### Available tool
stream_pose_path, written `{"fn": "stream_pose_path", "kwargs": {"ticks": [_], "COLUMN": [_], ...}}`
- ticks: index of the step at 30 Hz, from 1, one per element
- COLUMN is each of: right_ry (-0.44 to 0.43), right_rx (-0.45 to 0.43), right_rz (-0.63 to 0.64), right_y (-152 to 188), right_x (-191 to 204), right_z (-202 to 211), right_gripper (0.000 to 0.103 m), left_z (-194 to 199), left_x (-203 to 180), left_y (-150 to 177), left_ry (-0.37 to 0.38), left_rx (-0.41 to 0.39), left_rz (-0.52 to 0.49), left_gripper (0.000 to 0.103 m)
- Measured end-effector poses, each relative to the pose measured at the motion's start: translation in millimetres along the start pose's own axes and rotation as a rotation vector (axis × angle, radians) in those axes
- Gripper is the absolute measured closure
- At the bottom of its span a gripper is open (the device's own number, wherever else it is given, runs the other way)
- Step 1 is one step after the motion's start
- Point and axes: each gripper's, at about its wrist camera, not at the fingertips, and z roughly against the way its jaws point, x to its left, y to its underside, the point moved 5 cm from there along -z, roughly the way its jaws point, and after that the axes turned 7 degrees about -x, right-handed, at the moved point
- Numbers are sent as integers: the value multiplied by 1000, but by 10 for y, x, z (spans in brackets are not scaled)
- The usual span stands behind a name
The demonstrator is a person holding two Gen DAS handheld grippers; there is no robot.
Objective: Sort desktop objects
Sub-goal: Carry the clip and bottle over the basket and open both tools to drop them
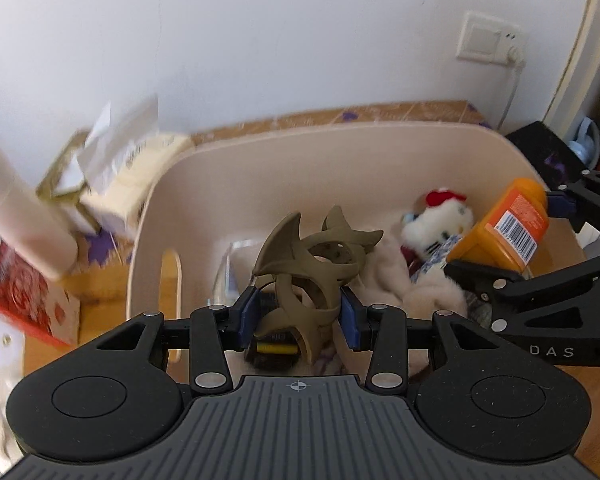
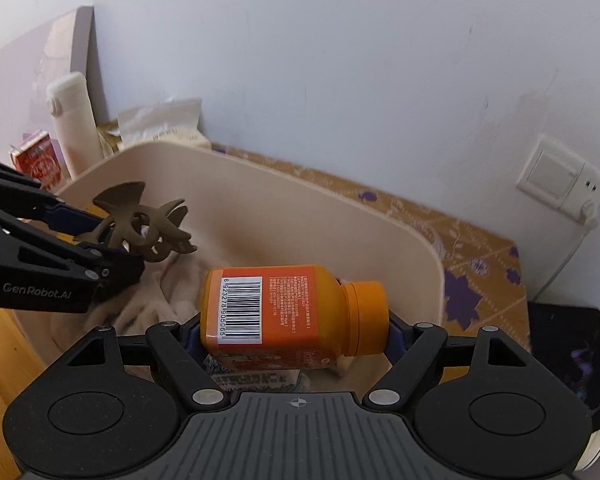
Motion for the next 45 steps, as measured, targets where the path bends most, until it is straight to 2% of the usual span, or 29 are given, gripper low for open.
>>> {"fn": "stream_pose_path", "kwargs": {"ticks": [1,5,10,15,18,26,37,45], "right_ry": [1,14,14,32,40,52,58,78], "right_rx": [5,8,1,-29,-47,-91,-132,-151], "right_rz": [-7,-42,-79,-80,-102,-116,-117,-120], "right_y": [14,41,-3,-65,-112,-184,-145,14], "right_x": [0,-27,-69,-35,-14,93,340,435], "right_z": [-19,-24,40,163,264,540,962,1338], "right_gripper": [24,19,12,6,3,0,0,0], "left_z": [-16,-42,-7,96,208,520,969,1303], "left_x": [17,32,66,106,144,221,364,457], "left_y": [16,21,-39,-65,-85,-87,149,395], "left_ry": [3,-10,-28,-28,-55,-65,-68,-56], "left_rx": [4,0,-7,-14,-30,-63,-110,-133], "left_rz": [9,-6,-1,4,9,18,52,61], "left_gripper": [59,37,27,25,25,22,22,21]}}
